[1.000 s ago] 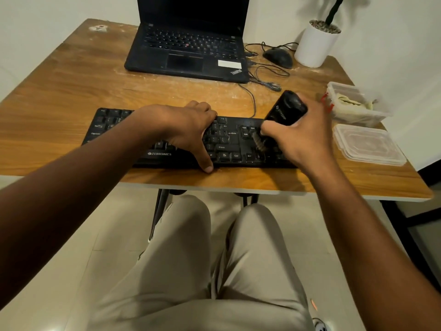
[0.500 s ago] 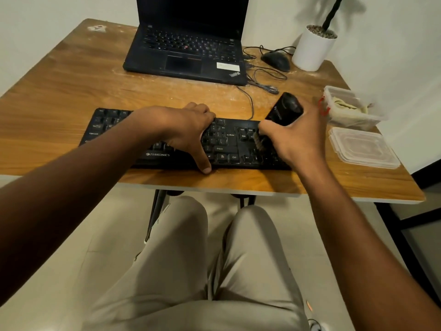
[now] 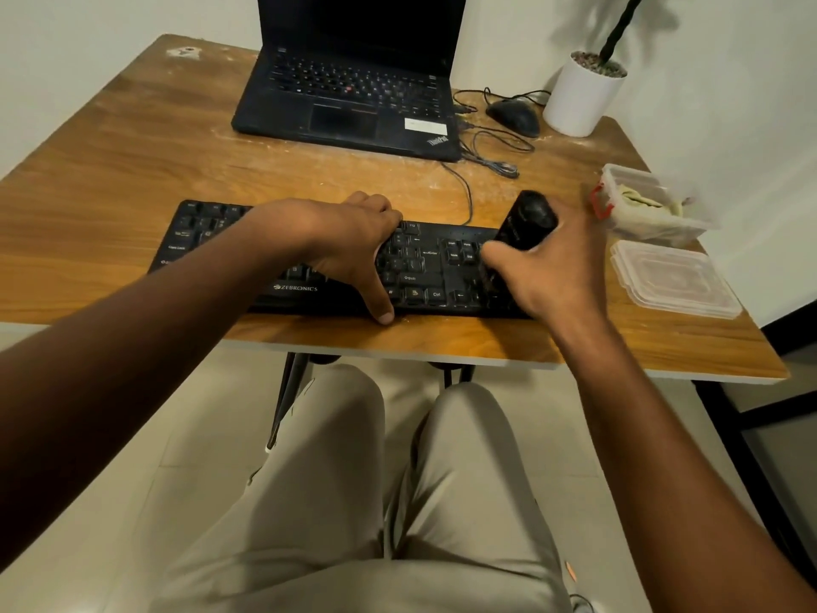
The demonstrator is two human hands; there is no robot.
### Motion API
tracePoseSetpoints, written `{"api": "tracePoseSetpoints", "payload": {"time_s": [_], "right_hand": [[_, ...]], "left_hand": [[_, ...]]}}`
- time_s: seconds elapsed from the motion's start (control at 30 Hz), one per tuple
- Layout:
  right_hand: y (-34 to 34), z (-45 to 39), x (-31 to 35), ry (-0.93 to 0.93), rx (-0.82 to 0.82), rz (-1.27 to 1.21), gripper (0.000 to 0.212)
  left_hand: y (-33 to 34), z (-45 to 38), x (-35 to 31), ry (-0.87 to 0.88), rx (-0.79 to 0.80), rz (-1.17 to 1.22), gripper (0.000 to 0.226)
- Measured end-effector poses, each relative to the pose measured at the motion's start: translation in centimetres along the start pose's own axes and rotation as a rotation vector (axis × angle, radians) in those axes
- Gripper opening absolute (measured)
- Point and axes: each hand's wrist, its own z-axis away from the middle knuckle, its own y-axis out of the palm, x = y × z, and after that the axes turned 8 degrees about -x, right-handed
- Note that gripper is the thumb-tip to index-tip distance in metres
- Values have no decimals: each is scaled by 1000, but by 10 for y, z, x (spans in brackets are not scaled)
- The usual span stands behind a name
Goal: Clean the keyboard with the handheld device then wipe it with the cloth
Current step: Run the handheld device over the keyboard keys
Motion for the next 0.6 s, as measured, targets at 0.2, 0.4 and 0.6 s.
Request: {"api": "tracePoseSetpoints", "payload": {"time_s": [0.2,0.4,0.6], "right_hand": [[-15,29,3,-141,135,127,21],[-7,8,4,-114,-13,69,26],[-7,31,0,-70,42,40,20]], "left_hand": [[3,-2,2,2,-1,0,140],[1,-2,1,-3,2,-10,142],[4,-2,4,8,1,-7,143]]}}
